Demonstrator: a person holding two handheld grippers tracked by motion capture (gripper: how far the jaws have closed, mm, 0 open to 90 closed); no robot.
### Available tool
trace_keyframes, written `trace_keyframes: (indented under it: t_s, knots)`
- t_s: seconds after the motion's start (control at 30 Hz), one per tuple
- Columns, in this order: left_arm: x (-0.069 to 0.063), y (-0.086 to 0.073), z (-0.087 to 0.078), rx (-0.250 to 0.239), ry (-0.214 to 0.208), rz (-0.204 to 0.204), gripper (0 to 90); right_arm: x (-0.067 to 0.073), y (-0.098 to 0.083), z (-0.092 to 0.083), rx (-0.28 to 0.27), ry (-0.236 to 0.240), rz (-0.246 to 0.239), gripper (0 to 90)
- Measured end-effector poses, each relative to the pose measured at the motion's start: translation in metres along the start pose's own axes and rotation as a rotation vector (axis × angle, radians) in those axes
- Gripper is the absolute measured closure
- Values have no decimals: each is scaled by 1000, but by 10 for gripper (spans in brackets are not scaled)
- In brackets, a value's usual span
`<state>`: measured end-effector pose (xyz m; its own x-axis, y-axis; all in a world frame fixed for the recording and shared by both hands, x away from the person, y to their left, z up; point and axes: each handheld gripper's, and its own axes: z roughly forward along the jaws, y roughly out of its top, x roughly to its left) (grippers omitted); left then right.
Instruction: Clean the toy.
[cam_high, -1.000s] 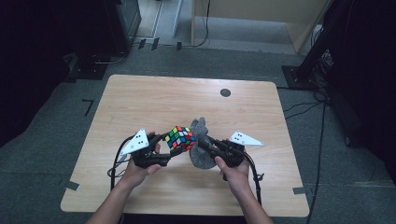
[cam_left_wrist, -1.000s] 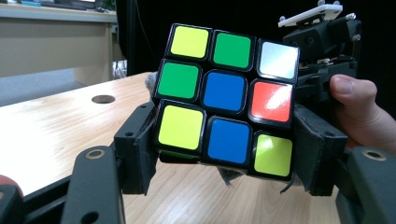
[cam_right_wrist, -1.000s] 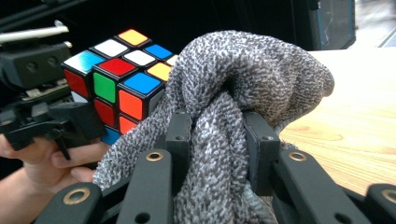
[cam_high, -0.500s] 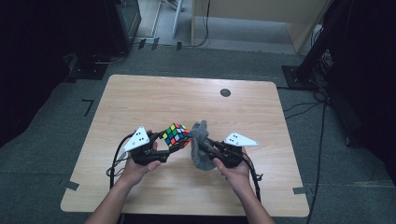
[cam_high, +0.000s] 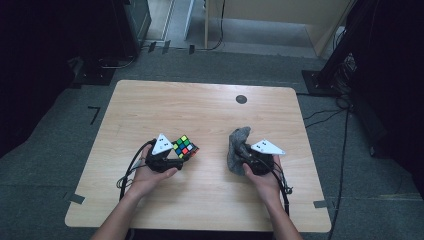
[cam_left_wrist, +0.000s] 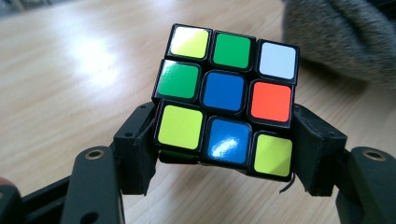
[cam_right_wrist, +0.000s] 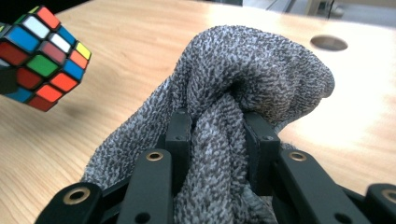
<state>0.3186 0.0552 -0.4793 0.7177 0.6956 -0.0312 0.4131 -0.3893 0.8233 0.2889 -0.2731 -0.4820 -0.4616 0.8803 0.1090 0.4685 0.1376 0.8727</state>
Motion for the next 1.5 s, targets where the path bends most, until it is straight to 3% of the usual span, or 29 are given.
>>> trace_keyframes:
  t_s: [0.17,0.3,0.5,0.6,0.7,0.8,0.9,1.0,1.07,1.43,1.5]
  knots:
    - [2,-5,10,27,22,11,338,0,-5,6,27,14,14,684]
    - [3,-10,18,47,34,-5,337,-1,-9,9,40,23,27,684]
    - [4,-11,20,34,39,-36,326,0,-12,14,57,24,18,684]
    - [3,-12,19,25,37,-50,266,0,-13,16,61,24,18,684]
    - [3,-15,21,48,54,-54,192,-1,-14,17,60,25,20,684]
    - [3,-18,25,75,50,-53,192,-1,-14,18,61,25,21,683]
    - [2,-18,25,66,39,-38,316,0,-14,18,62,27,17,682]
    - [3,-18,26,70,32,-42,324,0,-15,18,63,32,11,682]
    - [6,-17,26,74,18,-68,333,-1,-15,19,64,32,15,681]
    - [5,-18,27,59,40,-103,322,1,-17,24,82,32,9,680]
    - [6,-17,24,31,17,-116,224,-1,-17,24,71,34,10,660]
